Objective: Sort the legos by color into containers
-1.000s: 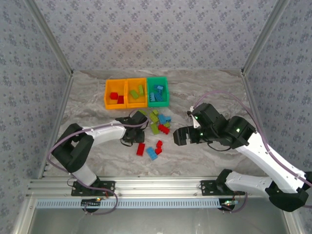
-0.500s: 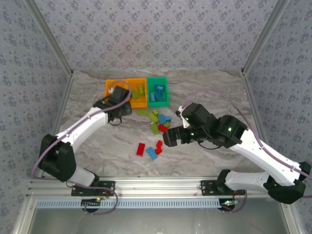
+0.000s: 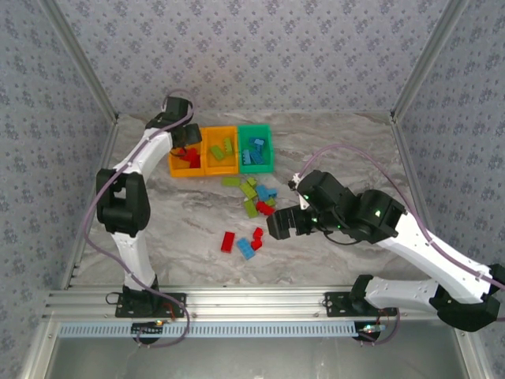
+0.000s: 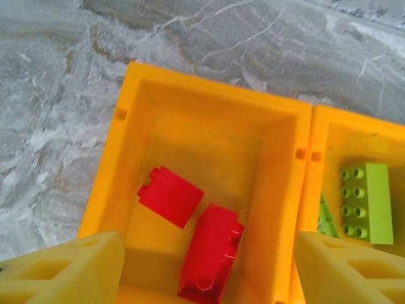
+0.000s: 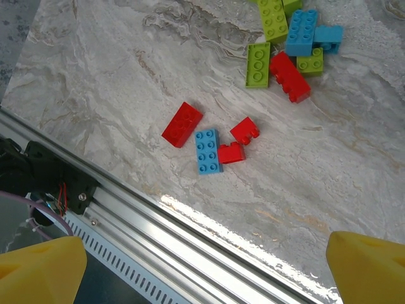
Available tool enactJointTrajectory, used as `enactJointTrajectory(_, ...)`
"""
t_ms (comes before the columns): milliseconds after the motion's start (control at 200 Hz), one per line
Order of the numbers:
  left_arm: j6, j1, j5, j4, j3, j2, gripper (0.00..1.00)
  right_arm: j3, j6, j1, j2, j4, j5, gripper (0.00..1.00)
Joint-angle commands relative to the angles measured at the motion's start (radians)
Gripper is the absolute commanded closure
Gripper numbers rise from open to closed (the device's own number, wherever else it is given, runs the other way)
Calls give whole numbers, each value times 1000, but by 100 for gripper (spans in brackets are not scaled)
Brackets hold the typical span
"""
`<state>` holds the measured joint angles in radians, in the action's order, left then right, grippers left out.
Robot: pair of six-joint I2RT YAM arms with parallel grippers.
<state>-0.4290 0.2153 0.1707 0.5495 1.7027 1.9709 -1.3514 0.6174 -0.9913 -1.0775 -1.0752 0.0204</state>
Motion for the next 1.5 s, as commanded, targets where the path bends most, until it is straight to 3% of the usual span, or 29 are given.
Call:
enactJointTrajectory(0,34,-3,-55,46,55,-47,28,-9,33,-5,13,-27,36,0)
enactJointTrajectory(130,2,25,-135,36,-93,-236,30,19,45,-5,-2,12,52,0)
enactJointTrajectory(235,29,114,-167,6,-273,-481,30,30,57,-6,-55,57,53,0)
enactJointTrajectory(475,423,394,-288,117,-591,-977,30,87,119,5,-231,237,73,0)
enactJointTrajectory(580,547,456,-342,156,-742,-1152,29,130,133,29,-315,341,49,1)
enactJointTrajectory(660,567,467,-375,135,-853,-1250,25,138,125,44,-397,397,43,3)
enactJointTrajectory(964,547,469,-369,-80,-1054,-1294,21,20,94,92,-721,463,87,29)
enactJointTrajectory(1384,583,469,-321,-19,-1061,-1350,18,-83,81,149,-933,487,119,33)
enactJointTrajectory(1499,589,469,-321,-22,-1062,-1359,18,-105,67,148,-971,480,118,40)
